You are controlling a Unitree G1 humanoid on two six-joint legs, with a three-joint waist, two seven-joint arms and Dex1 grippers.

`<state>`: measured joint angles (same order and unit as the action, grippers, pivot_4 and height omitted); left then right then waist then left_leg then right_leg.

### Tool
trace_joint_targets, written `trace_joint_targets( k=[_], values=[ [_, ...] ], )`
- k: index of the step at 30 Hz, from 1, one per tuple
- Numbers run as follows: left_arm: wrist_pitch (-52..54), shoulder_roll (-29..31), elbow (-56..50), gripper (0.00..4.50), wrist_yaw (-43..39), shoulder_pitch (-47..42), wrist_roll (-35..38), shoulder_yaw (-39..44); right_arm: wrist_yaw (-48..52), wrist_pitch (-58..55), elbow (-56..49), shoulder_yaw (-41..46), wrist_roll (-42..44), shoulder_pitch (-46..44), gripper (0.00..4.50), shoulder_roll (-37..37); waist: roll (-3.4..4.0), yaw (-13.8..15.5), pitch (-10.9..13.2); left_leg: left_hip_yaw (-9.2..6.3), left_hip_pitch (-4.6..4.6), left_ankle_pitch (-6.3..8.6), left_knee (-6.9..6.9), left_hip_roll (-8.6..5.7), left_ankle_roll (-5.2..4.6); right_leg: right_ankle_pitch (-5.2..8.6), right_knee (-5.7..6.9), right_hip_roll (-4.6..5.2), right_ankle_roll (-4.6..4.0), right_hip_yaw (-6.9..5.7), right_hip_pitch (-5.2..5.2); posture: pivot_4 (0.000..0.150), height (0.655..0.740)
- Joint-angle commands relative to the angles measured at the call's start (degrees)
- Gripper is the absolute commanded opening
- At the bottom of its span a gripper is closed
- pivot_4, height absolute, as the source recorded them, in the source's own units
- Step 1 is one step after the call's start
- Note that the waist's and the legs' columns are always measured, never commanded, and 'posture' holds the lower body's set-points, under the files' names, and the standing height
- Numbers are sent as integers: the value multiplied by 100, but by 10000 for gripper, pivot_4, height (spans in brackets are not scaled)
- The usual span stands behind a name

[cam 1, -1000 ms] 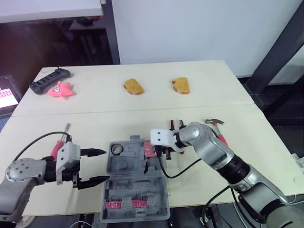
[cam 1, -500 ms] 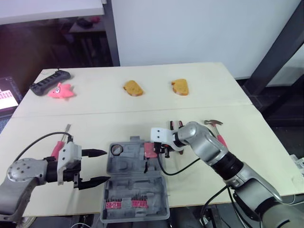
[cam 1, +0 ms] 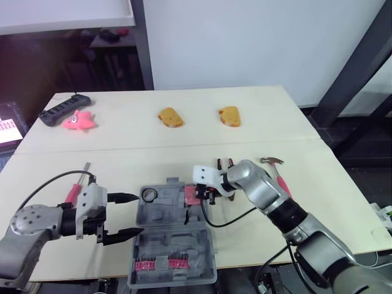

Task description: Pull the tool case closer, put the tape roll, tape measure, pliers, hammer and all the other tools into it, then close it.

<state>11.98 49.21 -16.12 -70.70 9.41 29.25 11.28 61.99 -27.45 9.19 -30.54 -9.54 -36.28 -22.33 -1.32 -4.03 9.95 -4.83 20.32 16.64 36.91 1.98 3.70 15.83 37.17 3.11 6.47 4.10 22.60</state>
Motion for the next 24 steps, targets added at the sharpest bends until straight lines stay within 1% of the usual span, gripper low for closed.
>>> trace_joint_targets(
  k=[1, 4, 9, 14, 17, 21, 24],
  values=[
    [-26, -8, -170, 45000, 26, -7, 55, 60, -93, 585, 117, 196, 276, 266, 11839, 63, 3, -2, 3, 0, 3, 0, 0, 0, 0, 0, 0, 0, 0, 1, 4, 1500, 7400],
    [-33, -6, -152, 45000, 16, -31, 49, 53, -95, 698, -304, 817, 910, 564, 11839, 137, 22, 9, 26, 0, 16, 0, 0, 0, 0, -1, 1, 0, 1, 1, 16, 1500, 7400],
    [-32, -16, -141, 45000, 14, -62, 41, 27, -507, 780, -248, 1046, 1088, 680, 11839, 394, 41, 2, 66, 1, 31, 0, 5, -1, 0, -5, 2, 0, 8, 3, 29, 1500, 7400],
    [5, -7, -172, 45000, 20, -86, 59, 28, -827, 677, 119, 1031, 977, 664, 11839, 474, 46, 7, 69, 1, 39, 0, 2, 0, 0, -5, 2, 0, 8, 3, 37, 1500, 7400],
    [-2, 5, -154, 45000, 7, -91, 55, 36, -955, 591, 477, 829, 703, 640, 11839, 377, 47, 11, 70, 0, 68, -1, 10, -1, 1, -11, 3, 0, 16, 3, 61, 1500, 7400],
    [9, 7, -169, 45000, 17, -104, 55, 32, -978, 20, 942, 554, 471, 631, 11839, 299, 47, 7, 67, 0, 75, -1, 12, -1, 1, -12, 5, 0, 16, 2, 69, 1500, 7400],
    [17, -1, -178, 45000, 35, -106, 61, 39, -1106, -519, 1100, 541, 535, 633, 11839, 393, 45, 9, 63, 0, 62, -1, 12, -1, 1, -9, 4, 0, 11, 2, 53, 1500, 7400]
  ],
)
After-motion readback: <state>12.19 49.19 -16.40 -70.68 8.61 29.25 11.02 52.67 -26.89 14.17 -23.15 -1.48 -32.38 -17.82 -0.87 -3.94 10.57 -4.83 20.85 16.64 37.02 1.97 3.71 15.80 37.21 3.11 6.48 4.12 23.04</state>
